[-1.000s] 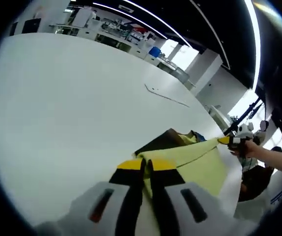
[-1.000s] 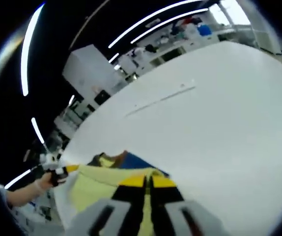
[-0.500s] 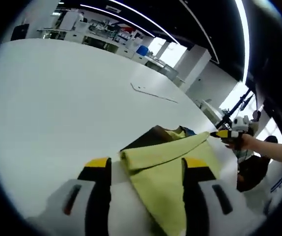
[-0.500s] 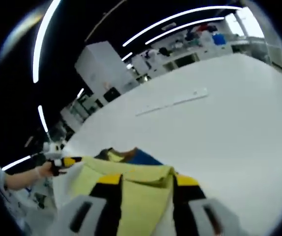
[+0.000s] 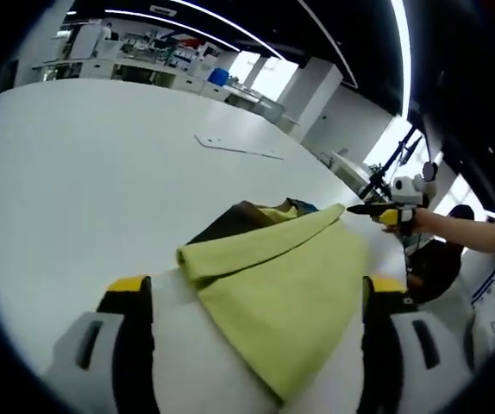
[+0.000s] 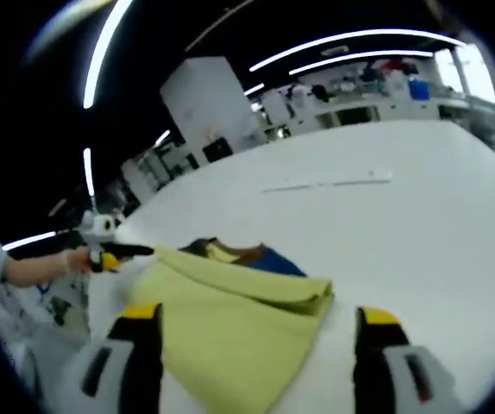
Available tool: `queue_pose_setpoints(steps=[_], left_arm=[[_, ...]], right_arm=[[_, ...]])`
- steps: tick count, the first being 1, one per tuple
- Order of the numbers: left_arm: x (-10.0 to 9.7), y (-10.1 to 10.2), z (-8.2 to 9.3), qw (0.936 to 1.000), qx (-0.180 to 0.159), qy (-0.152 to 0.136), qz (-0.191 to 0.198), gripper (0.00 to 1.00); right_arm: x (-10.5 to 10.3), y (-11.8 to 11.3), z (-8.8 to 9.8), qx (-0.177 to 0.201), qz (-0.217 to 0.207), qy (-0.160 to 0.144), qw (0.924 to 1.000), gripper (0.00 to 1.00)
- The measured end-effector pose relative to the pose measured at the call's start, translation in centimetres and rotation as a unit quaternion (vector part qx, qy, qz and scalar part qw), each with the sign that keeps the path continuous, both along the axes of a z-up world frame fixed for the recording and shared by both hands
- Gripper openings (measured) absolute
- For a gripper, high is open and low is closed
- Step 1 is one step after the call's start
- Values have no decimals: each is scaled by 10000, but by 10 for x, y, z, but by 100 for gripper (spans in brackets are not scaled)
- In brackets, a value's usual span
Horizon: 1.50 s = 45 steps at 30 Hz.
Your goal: Fold the garment on the visible template until the final outline fits inside the template.
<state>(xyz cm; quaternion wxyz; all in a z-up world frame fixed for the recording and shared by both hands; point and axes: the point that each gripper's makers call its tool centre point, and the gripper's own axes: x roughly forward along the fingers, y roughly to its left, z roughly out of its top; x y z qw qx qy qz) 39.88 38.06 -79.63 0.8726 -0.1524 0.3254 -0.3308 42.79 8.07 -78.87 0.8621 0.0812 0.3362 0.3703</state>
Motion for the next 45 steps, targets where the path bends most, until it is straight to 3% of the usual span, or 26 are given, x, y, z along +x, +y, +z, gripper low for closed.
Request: queue_pose_setpoints(steps=[11,19,25,45], left_arm=[[-19,-15,1,9986,225,-64,-481,99],[-18,-31,3,9985,25,-74,-550,98],[-14,-34,-6,9985,26,15,-544,98],[35,-30,-1,9997,-169,-190,-60,94]], right_arm=[[-10,13,-6,-38,331,74,9994,99],[-16,25,-7,22,494,104,9987,96],[-19,31,-16,5,578,185,9982,95],[33,36,-16,136,290,8,9995,92]])
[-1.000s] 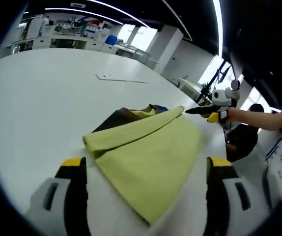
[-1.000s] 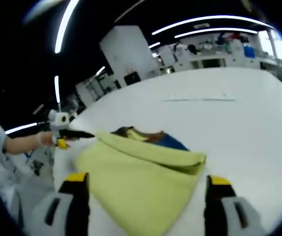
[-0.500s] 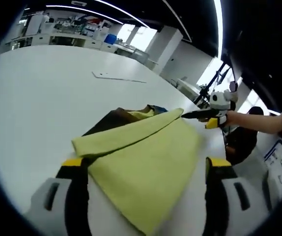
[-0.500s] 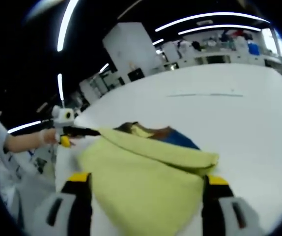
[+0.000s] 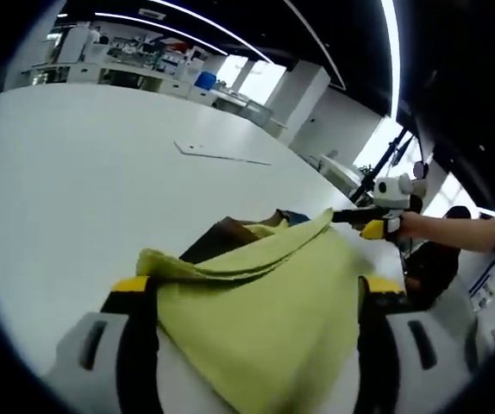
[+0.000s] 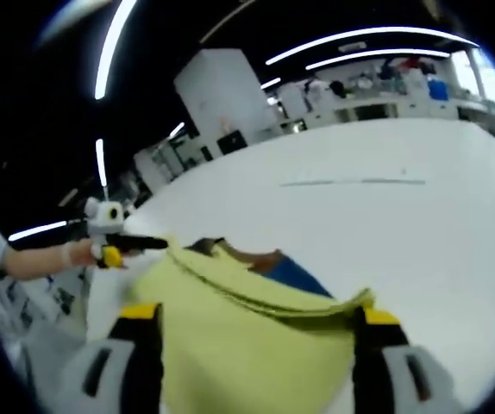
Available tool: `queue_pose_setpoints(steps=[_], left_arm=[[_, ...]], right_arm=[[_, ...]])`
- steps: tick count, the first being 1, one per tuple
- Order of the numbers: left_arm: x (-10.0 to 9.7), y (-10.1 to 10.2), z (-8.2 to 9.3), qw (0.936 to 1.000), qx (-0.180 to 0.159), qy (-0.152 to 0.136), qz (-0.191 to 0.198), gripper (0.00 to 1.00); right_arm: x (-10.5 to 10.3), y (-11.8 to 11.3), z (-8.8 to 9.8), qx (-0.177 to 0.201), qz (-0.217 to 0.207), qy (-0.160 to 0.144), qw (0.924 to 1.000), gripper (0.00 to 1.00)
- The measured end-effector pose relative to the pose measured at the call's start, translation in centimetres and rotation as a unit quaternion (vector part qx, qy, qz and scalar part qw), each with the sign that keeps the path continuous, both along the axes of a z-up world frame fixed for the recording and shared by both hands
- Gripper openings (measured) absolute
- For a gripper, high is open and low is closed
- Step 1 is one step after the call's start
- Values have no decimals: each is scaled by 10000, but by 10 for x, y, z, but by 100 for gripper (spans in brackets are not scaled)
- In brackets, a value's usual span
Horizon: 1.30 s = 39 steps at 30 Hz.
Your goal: Fold the garment on the visible template until the final outline fits inside the template.
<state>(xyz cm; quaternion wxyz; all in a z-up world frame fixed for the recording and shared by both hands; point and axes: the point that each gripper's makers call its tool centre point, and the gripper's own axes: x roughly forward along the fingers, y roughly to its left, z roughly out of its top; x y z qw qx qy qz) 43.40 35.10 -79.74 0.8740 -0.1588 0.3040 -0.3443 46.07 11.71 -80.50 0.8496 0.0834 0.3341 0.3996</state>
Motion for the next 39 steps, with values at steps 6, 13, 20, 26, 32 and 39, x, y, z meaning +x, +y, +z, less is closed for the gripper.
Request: queue_pose_setpoints(steps=[6,13,20,26,32,39], left_arm=[[7,2,0,10000,-17,-33,80,95],[3,4,1,10000,30,-33,53,95],[-7,8,6,9999,112,-71,33,94],[-24,17,4,9998,166,-53,123,92],[-48,24,4,9997,201,8,134,89],[-66,39,3,9997,164,56,186,83]], right_arm=[[11,-1,0,41,-113,-7,9999,92],[2,-1,3,-54,-68,-25,10000,91],[-5,-3,8,-122,-26,-82,9999,91],[-11,-13,10,-166,-75,-64,9998,89],[-30,-26,10,-239,-141,-28,9996,83],[-54,-43,10,-326,-203,43,9993,79]])
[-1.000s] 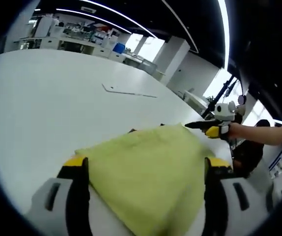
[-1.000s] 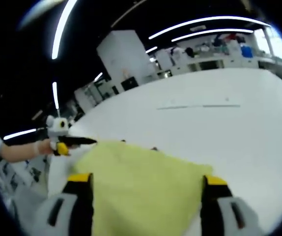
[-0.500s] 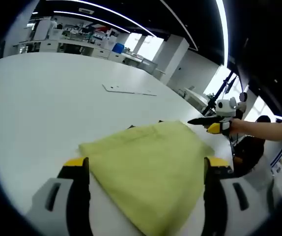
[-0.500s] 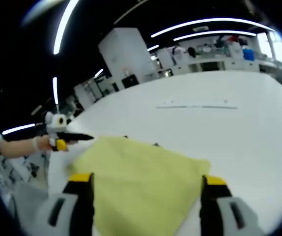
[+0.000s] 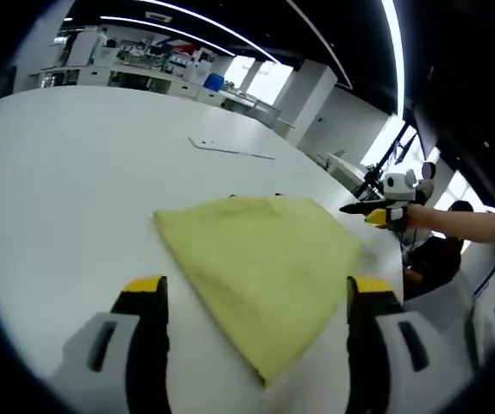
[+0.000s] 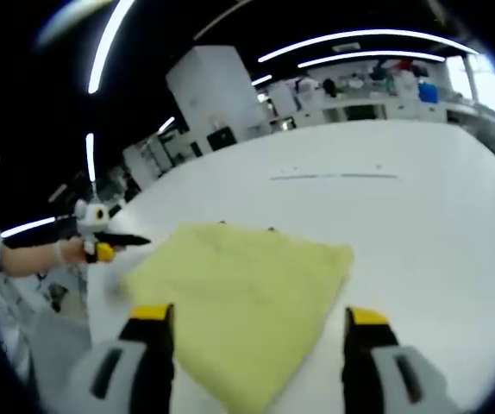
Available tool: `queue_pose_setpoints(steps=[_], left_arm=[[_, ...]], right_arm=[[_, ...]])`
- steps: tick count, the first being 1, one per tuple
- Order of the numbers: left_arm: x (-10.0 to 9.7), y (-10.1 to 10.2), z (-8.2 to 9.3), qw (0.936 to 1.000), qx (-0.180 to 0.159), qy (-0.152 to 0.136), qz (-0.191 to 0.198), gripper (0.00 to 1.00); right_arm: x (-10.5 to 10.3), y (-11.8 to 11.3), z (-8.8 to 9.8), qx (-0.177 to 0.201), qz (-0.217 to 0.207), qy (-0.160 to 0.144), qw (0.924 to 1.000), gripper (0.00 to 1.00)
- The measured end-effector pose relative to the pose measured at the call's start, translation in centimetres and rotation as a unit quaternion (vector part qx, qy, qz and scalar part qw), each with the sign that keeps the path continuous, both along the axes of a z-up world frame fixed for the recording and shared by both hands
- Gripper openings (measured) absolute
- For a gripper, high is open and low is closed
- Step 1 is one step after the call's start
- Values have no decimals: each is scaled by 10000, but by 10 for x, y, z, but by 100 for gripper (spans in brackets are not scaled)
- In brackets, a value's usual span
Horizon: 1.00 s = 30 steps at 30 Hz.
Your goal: Fold the garment on the visible template until the final outline fits inside the template.
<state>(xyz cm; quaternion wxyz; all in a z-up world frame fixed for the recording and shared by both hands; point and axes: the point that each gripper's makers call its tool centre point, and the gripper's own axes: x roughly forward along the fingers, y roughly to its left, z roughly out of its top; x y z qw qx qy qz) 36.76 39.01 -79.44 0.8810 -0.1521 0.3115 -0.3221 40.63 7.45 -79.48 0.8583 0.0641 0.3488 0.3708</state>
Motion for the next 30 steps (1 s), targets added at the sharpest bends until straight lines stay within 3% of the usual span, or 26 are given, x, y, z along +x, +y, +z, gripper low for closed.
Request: queue_pose_setpoints(steps=[10,22,30], left_arm=[[-34,6,-7,9999,113,50,-25,78],[-55,15,-12,9998,207,78,-20,71],[-69,11,-18,9998,100,189,46,62]], right_arm=[[-21,-20,-1,-38,-185,32,9998,75],[-43,-32,-4,27,-343,110,9993,67],[-62,-32,-9,51,-308,240,9992,57]])
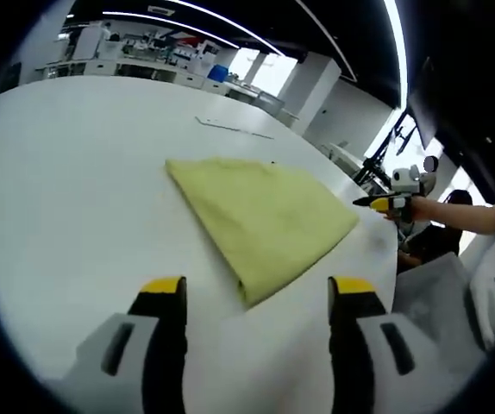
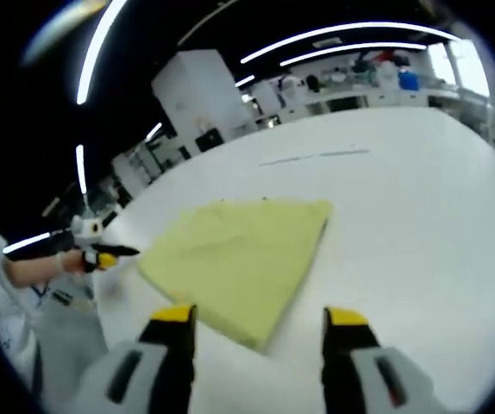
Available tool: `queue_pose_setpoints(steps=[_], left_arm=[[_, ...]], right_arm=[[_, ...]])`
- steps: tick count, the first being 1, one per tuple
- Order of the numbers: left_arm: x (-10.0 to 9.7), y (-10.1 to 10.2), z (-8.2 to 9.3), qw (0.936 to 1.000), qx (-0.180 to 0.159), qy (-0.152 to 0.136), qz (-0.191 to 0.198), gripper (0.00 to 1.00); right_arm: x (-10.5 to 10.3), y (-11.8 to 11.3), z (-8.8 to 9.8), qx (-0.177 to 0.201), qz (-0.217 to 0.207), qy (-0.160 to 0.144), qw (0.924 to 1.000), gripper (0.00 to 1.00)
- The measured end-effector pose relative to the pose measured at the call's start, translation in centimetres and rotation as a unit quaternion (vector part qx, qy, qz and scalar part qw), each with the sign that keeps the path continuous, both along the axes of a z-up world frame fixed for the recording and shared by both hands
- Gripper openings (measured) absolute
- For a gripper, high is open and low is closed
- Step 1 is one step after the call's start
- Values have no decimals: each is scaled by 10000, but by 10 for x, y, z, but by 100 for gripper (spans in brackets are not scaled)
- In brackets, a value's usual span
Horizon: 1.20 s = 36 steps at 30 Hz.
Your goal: Fold the garment on the visible template until the final outline fits inside the template.
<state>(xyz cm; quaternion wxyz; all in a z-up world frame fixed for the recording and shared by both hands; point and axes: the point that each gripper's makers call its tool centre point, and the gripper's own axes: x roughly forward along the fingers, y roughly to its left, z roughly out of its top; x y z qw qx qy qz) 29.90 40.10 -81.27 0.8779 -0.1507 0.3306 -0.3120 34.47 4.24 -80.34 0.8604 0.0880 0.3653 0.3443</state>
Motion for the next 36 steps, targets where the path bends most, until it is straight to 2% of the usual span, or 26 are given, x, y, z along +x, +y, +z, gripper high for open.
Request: queue_pose_setpoints(steps=[9,12,18,26,36], left_arm=[[-3,-1,-9,10000,12,69,20,50],[-5,-4,-7,9999,-64,118,22,42],[-6,-5,-13,9998,-80,188,73,31],[-5,-2,-17,9994,-113,275,193,21],[1,-2,-19,9990,-171,311,263,5]], right_arm=[[-8,-1,-6,-60,79,58,9999,51],[-16,0,-8,-96,157,90,9998,45],[-23,-1,-20,-254,315,124,9991,35],[-20,-2,-31,-297,301,115,9990,17],[-17,0,-36,-260,197,156,9993,7]])
